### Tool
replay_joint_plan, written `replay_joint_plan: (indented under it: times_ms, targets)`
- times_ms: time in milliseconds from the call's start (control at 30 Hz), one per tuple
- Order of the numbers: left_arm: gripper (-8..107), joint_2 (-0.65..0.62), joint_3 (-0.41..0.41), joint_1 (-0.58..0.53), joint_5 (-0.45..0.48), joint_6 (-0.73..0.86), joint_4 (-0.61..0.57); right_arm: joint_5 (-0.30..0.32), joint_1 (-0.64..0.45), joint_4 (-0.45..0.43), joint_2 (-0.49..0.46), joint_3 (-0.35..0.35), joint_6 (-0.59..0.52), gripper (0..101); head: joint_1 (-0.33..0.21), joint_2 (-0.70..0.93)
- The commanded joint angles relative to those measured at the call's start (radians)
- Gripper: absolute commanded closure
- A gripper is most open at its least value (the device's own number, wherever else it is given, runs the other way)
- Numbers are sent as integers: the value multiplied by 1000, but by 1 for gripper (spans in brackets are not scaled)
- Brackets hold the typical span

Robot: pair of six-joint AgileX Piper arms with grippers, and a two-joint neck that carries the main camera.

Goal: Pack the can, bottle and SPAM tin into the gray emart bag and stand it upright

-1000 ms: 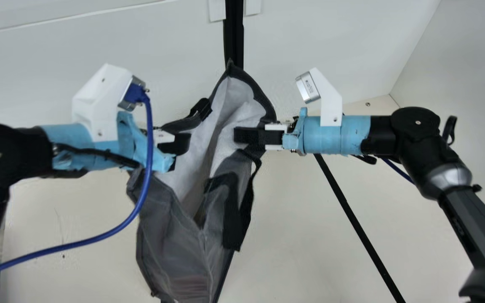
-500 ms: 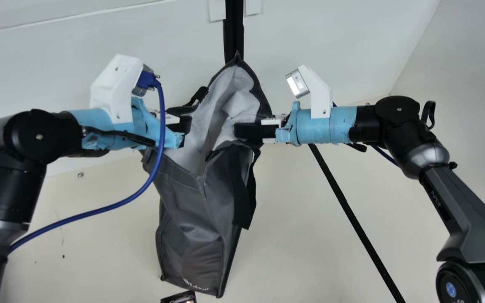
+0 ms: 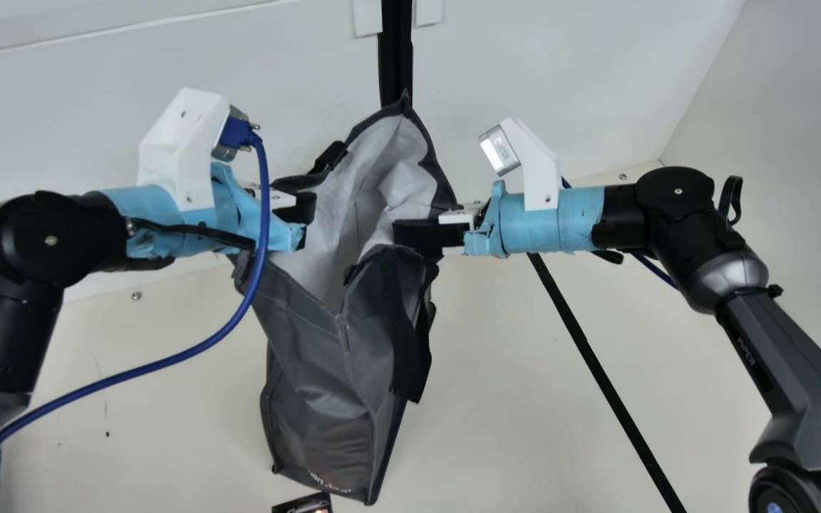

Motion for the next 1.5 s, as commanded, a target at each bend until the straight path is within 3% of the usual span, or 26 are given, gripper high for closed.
replay_joint_plan:
  times_ms: [0,400,700,733,1367,1467]
  targets:
    - [107,0,0,0,0,0,0,0,0,0,0,0,0,101,-23,-1]
    - [107,0,0,0,0,0,0,0,0,-5,-1,1,0,101,-23,-1]
    - [77,0,0,0,0,0,0,0,0,-5,-1,1,0,101,-23,-1]
    - [74,-48,75,-6,-26,9,-2,1,0,-5,-1,1,0,101,-23,-1]
    - [10,-216,202,28,-115,87,-123,4,0,-5,-1,1,0,101,-23,-1]
    - [9,-250,222,41,-125,93,-131,2,0,-5,-1,1,0,101,-23,-1]
